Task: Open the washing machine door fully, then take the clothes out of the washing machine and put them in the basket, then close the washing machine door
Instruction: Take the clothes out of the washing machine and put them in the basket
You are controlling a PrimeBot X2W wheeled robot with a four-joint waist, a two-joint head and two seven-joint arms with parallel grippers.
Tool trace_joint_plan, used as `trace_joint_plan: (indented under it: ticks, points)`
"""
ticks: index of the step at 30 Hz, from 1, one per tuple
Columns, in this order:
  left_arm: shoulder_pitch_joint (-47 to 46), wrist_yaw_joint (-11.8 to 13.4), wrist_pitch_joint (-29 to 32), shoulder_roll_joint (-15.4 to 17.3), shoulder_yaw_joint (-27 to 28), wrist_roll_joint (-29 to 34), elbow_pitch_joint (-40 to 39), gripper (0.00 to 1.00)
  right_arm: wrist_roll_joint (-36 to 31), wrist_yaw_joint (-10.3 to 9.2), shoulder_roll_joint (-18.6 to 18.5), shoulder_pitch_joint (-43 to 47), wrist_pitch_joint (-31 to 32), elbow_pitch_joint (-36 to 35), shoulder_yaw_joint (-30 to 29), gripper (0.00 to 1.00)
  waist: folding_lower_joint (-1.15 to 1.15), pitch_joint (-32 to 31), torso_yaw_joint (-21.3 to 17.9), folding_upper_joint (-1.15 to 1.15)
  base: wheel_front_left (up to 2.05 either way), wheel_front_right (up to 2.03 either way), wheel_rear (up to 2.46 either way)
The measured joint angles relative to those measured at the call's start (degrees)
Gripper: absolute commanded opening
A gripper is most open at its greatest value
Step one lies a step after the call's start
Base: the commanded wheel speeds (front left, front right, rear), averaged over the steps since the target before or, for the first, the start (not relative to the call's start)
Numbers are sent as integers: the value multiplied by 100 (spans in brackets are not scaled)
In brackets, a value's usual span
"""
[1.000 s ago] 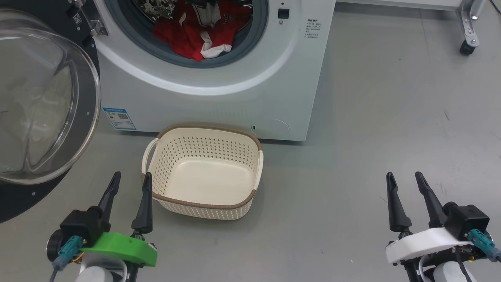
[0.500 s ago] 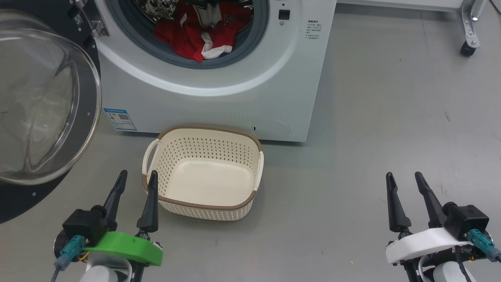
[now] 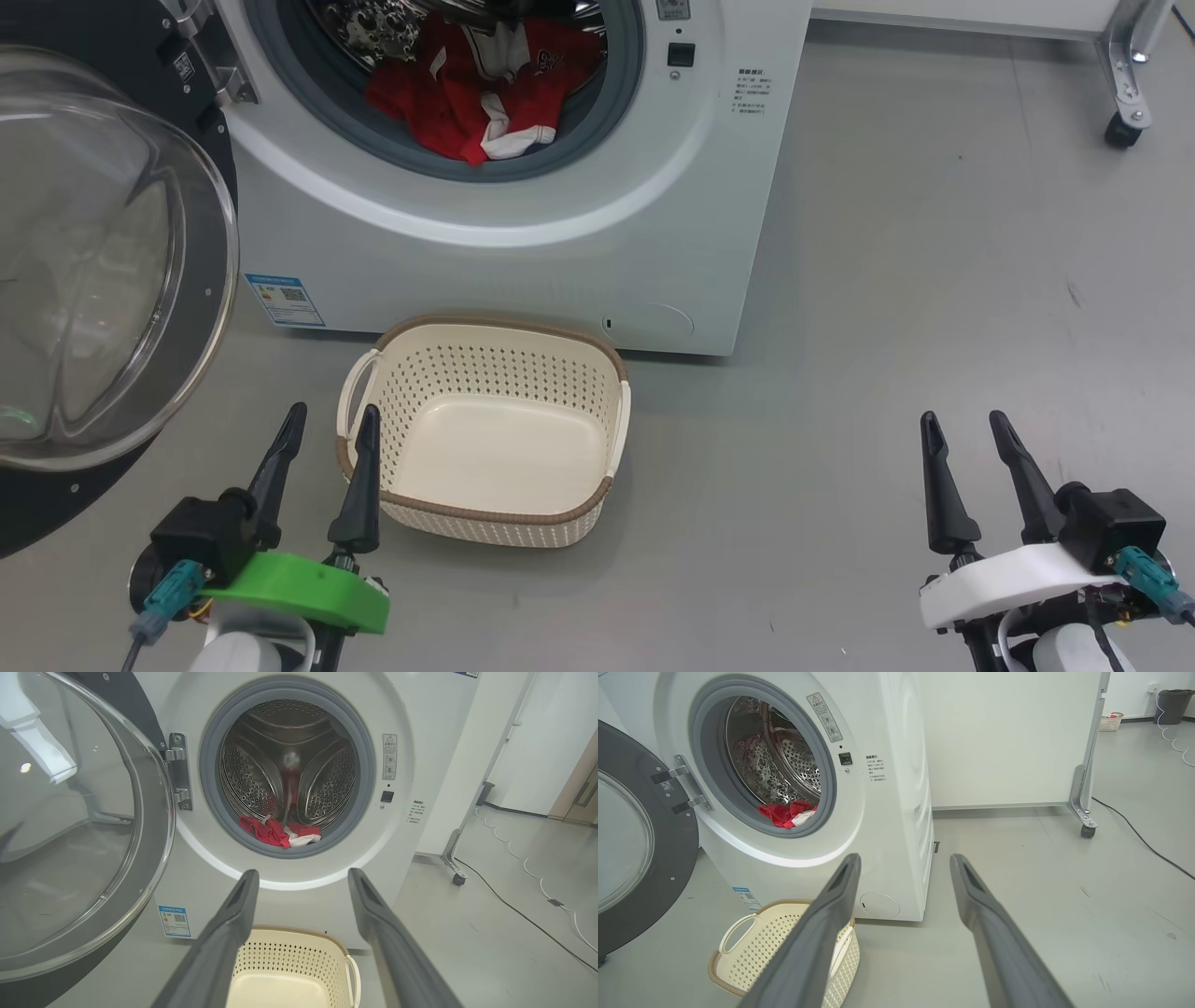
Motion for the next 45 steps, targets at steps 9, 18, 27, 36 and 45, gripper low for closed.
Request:
trace_joint_plan:
  ticks: [9, 18, 27, 36, 45]
  points:
    - [0, 0, 0, 51, -35, 5, -76, 100, 0, 0, 4, 0, 0, 14, 0, 100, 0, -8, 21, 0, 114, -114, 0]
    - [0, 0, 0, 98, 11, 21, -97, 100, 0, 0, 5, 0, 0, 41, 0, 100, 0, -23, 26, 0, 113, -113, 0]
    - [4, 0, 0, 97, -78, 20, -107, 100, 0, 1, 5, 0, 0, 59, 27, 100, 0, -60, 25, 0, 76, -76, 0]
    - [17, 0, 0, 97, -103, 20, -107, 100, 0, 2, 4, 0, 0, 73, 51, 100, 0, -63, 19, 0, 41, -41, 0]
    - [19, 0, 0, 99, -113, 20, -108, 100, 0, 43, 5, 0, 0, 75, 63, 100, 0, -50, 2, 0, 7, -7, 0]
